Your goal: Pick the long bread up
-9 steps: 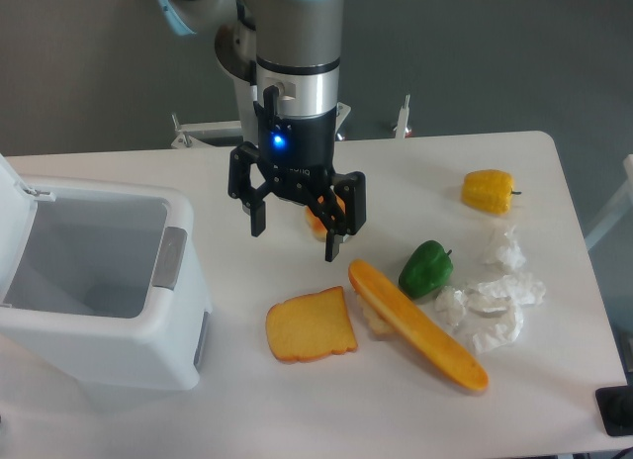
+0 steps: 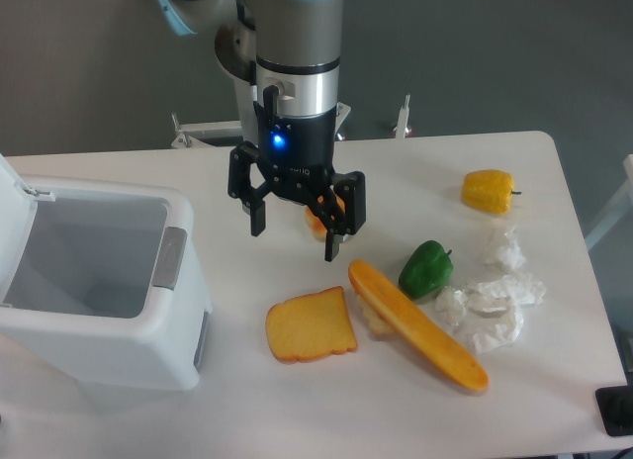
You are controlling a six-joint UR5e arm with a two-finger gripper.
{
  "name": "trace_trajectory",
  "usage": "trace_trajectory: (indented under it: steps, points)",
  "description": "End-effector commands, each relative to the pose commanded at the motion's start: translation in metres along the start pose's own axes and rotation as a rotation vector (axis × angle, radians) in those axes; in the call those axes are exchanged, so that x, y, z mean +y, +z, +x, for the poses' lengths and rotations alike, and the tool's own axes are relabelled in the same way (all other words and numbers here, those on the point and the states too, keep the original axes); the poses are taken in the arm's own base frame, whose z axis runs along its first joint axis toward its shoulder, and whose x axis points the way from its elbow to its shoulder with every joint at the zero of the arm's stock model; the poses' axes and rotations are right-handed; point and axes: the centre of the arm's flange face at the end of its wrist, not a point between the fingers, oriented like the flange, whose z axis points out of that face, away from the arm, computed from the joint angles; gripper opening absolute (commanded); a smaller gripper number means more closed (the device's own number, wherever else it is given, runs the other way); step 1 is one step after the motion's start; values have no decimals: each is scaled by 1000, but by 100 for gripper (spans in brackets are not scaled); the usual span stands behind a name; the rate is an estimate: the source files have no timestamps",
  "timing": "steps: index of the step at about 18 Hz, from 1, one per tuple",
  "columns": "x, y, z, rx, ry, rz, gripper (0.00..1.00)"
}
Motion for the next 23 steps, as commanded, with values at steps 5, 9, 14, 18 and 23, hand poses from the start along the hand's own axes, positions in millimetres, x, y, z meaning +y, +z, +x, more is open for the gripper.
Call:
trace_trajectory:
  steps: [5, 9, 14, 18, 23]
  points:
    - [1, 5, -3, 3, -5, -3, 100]
    - [0, 6, -3, 3, -5, -1, 100]
    - [6, 16, -1, 12, -18, -9, 100]
    - [12, 25, 4, 7, -5, -5, 100]
    - [15, 26, 0, -30, -2, -34, 100]
